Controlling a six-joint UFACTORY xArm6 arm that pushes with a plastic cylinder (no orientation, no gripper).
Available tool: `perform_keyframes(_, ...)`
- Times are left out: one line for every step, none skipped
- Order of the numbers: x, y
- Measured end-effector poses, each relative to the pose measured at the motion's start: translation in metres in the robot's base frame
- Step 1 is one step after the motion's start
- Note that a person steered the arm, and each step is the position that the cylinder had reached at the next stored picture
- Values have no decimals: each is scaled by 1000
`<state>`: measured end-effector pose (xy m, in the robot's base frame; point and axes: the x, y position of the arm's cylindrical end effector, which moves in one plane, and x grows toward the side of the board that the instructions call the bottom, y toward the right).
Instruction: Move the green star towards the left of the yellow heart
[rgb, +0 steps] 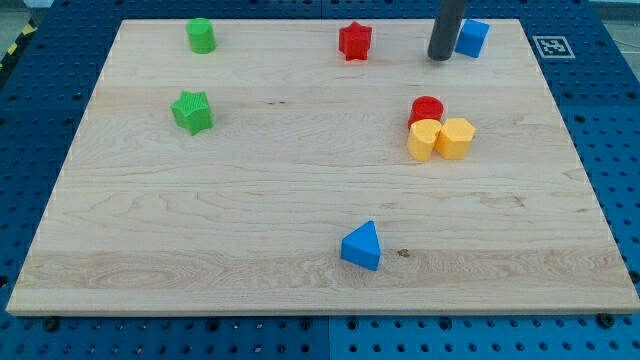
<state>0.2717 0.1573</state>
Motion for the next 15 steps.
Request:
perform_keyframes(-7,0)
perform_keyframes(-32,0)
perform_keyframes(-35,13)
perform_keyframes(-33,34)
perform_keyframes(-14,35)
perform_keyframes(-13,41)
perform_keyframes(0,44)
perform_keyframes(36,44)
perform_keyframes(76,44)
perform_keyframes(80,44)
perform_keyframes(80,43)
perform_keyframes(80,42)
perform_keyframes(80,34)
perform_keyframes(70,9)
perform_keyframes(49,-26)
